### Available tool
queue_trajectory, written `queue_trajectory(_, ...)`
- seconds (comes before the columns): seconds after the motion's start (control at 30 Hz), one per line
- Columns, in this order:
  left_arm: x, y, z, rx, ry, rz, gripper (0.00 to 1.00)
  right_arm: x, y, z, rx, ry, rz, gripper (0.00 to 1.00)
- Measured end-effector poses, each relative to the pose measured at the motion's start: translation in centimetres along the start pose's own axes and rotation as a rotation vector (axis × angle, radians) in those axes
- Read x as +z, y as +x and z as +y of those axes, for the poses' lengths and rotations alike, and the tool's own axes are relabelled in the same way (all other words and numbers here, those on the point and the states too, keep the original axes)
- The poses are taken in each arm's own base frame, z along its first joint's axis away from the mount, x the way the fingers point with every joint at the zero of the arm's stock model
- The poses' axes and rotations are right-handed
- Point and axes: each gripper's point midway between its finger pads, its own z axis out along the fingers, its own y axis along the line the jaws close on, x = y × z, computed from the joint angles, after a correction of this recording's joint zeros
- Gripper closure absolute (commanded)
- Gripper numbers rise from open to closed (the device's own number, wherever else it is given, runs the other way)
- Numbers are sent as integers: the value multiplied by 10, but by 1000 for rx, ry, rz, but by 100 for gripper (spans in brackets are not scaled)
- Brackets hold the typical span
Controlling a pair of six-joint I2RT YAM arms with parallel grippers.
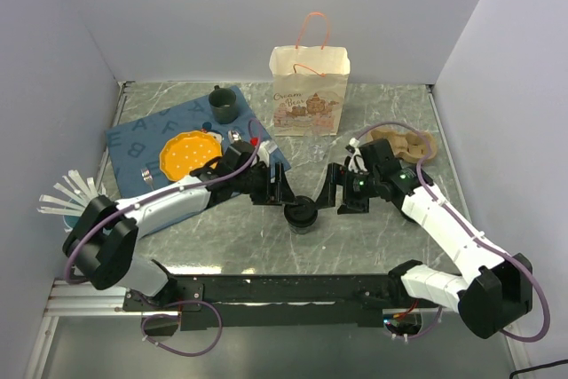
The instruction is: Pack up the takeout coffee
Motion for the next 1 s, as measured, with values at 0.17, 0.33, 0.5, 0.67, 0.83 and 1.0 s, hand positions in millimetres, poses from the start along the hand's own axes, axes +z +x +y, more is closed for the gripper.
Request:
queue_trajectory(0.17,9,6,9,-17,-15,31,33,7,8,-7,12,0,18,14)
queue_trajectory(0.33,12,8,10,-23,-3,39,35,11,11,-10,16,-4,24,16)
queue_trajectory(0.5,14,9,10,-20,11,40,38,14,12,-12,16,-4,25,17)
queue_trajectory(0.67,19,15,15,-33,7,61,44,16,8,-10,6,-16,13,20)
queue_trajectory(0.83,22,17,13,-29,19,62,45,23,5,-11,8,-16,22,24)
queue_trajectory(1.0,24,20,11,-18,25,64,46,32,6,-14,9,-22,35,33)
